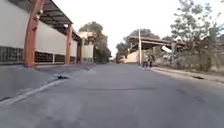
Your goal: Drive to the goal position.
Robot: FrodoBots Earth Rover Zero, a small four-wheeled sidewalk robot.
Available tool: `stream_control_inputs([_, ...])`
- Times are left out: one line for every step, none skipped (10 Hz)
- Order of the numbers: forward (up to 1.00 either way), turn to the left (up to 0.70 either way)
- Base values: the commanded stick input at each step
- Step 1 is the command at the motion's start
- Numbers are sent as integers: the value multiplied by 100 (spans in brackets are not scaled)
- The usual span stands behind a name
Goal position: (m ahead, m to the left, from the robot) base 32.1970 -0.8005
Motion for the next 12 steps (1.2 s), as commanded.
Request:
stream_control_inputs([100,0])
stream_control_inputs([100,0])
stream_control_inputs([100,0])
stream_control_inputs([100,0])
stream_control_inputs([100,0])
stream_control_inputs([100,0])
stream_control_inputs([100,0])
stream_control_inputs([100,0])
stream_control_inputs([100,0])
stream_control_inputs([100,0])
stream_control_inputs([100,0])
stream_control_inputs([100,0])
